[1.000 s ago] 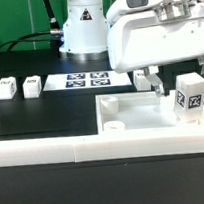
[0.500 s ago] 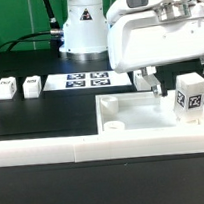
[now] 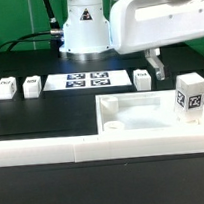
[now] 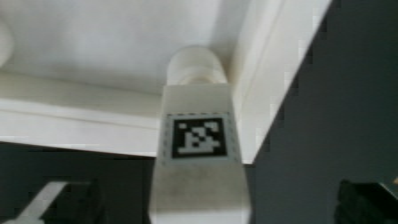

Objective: Assemble square table

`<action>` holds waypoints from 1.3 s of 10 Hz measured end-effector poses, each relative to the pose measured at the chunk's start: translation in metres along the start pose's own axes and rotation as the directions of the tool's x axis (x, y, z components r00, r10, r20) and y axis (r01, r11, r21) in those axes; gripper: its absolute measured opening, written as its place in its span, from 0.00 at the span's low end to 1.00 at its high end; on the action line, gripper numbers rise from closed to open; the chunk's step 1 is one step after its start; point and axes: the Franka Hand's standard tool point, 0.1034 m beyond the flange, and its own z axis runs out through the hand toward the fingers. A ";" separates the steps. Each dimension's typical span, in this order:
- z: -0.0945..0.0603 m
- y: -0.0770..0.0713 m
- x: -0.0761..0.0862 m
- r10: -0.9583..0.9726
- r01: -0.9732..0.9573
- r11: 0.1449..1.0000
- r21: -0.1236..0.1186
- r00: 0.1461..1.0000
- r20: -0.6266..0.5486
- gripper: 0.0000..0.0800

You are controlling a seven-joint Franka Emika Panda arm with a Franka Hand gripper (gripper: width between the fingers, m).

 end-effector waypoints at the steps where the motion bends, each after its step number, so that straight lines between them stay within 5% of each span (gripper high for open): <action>1: -0.005 0.001 0.009 0.030 -0.031 1.000 0.001 0.999 0.024 0.81; 4: 0.000 0.008 0.017 0.077 -0.081 0.997 0.014 0.980 0.181 0.81; 7: -0.001 0.003 0.001 0.068 -0.090 0.995 0.037 0.912 0.404 0.81; 13: 0.025 0.011 0.008 0.070 -0.091 0.996 0.026 0.895 0.441 0.81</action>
Offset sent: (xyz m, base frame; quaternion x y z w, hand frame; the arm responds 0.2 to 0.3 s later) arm -0.0016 -0.0018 -0.0150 0.0649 -0.0830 0.0498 0.9932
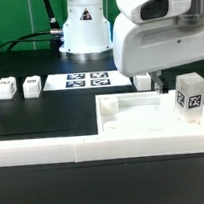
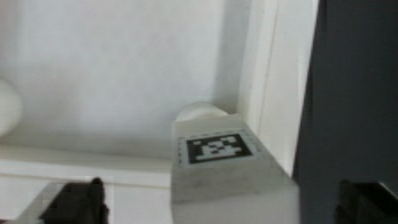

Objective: Assemble square table

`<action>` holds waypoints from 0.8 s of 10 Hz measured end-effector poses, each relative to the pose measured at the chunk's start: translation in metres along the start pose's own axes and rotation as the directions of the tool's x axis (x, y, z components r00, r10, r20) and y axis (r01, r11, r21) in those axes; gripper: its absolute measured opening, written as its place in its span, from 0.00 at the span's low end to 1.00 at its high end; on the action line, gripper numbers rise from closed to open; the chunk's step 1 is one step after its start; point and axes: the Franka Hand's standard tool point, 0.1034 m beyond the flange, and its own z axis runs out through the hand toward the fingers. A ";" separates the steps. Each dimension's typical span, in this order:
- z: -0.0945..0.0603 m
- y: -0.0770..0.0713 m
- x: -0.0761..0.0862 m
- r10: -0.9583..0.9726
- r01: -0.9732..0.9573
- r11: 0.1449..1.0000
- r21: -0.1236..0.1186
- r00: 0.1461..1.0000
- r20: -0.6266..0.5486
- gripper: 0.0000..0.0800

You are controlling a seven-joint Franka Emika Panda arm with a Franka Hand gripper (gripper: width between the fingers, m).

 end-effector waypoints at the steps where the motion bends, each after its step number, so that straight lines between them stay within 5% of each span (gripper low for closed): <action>1: 0.003 0.001 0.001 0.001 -0.001 1.000 -0.001 1.000 -0.006 0.81; 3: 0.002 0.001 0.001 0.007 -0.007 1.000 0.000 1.000 -0.007 0.81; 5: 0.002 0.001 0.001 0.020 -0.020 1.000 0.000 1.000 -0.007 0.44; 6: 0.003 0.000 0.001 0.055 -0.055 0.999 0.001 0.998 -0.007 0.36; 8: 0.003 0.000 0.001 0.200 -0.200 0.980 0.002 0.980 -0.006 0.36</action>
Offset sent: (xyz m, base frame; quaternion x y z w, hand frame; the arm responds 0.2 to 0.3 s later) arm 0.0000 0.0000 0.0000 0.0000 0.0000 0.0650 0.9979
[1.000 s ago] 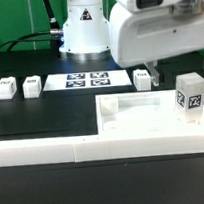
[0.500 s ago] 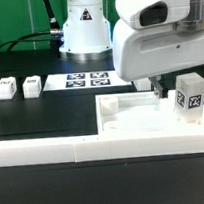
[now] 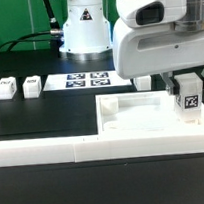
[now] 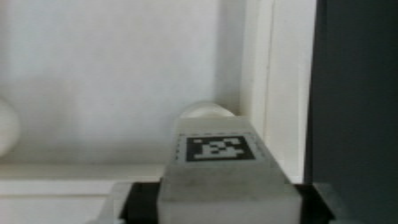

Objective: Assemble square table

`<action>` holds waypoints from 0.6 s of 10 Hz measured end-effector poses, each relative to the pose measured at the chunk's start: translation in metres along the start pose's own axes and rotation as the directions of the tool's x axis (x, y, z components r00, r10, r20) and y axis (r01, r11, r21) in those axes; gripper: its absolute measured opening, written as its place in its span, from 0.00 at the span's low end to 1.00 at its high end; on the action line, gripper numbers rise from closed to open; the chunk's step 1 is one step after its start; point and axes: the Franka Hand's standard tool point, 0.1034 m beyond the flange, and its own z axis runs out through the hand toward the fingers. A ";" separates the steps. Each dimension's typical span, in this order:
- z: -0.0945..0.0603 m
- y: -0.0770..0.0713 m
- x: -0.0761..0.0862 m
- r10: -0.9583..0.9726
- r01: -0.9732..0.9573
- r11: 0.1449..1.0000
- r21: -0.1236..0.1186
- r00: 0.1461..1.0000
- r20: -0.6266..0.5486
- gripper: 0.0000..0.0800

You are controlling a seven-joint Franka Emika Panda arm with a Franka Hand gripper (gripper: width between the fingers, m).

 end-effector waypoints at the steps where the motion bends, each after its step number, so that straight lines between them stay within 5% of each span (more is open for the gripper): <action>1: 0.000 0.000 0.000 0.058 -0.058 0.998 0.000 0.998 0.000 0.36; 3: 0.001 -0.001 0.002 0.209 -0.209 0.978 0.007 0.978 -0.015 0.36; 6: 0.003 -0.005 -0.005 0.561 -0.560 0.828 0.037 0.825 -0.066 0.36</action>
Offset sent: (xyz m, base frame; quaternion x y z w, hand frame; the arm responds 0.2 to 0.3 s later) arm -0.0287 -0.0167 -0.0144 -0.0089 0.0855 0.3220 0.9428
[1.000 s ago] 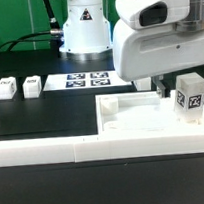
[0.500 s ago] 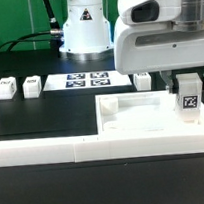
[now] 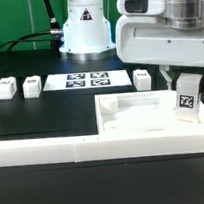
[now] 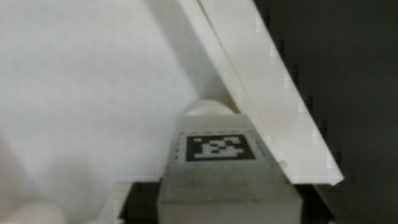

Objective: Assemble square table

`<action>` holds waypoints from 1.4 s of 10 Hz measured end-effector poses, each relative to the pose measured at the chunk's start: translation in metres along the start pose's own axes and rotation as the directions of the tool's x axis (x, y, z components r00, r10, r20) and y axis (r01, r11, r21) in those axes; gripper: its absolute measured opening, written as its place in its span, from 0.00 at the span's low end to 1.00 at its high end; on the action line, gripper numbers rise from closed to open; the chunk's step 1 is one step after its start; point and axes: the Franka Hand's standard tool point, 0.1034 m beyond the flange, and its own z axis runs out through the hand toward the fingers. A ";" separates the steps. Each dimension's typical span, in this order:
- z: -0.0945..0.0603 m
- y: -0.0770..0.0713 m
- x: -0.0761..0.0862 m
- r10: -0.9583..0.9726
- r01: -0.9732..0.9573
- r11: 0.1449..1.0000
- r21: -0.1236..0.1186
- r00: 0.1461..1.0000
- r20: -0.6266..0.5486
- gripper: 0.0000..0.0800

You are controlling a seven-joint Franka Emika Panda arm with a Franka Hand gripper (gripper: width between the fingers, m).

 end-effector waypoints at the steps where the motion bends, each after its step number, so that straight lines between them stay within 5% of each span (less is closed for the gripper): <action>1: 0.000 0.000 0.003 0.171 -0.171 0.985 0.031 0.985 0.013 0.36; 2: 0.000 0.003 0.006 0.289 -0.291 0.954 0.064 0.956 0.045 0.36; 6: 0.000 0.001 0.005 0.466 -0.468 0.882 0.054 0.883 0.054 0.36; 11: 0.001 -0.004 0.001 0.852 -0.851 0.517 0.091 0.522 0.044 0.36; 13: 0.001 -0.004 0.001 0.840 -0.840 0.536 0.090 0.541 0.042 0.37; 14: 0.002 -0.004 0.001 0.822 -0.821 0.563 0.090 0.568 0.039 0.66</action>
Offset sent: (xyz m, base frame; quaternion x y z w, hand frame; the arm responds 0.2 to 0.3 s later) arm 0.0000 0.0000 0.0000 0.0000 0.0000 0.1938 0.9810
